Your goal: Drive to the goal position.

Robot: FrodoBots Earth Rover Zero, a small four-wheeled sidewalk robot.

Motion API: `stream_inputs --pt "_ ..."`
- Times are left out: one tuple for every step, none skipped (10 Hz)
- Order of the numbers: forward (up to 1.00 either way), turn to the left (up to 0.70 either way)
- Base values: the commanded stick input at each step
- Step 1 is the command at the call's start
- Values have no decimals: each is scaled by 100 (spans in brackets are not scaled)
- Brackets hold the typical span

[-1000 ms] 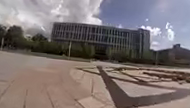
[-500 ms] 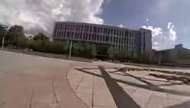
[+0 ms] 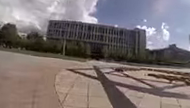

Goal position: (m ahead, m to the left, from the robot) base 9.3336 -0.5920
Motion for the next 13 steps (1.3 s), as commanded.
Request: stream_inputs --pt "100 0" --pt "100 0" --pt "100 0" --pt "100 0" --pt "100 0" --pt "100 0" --pt "100 0" --pt "100 0" --pt "100 0" --pt "100 0" --pt "100 0" --pt "100 0" --pt "100 0"
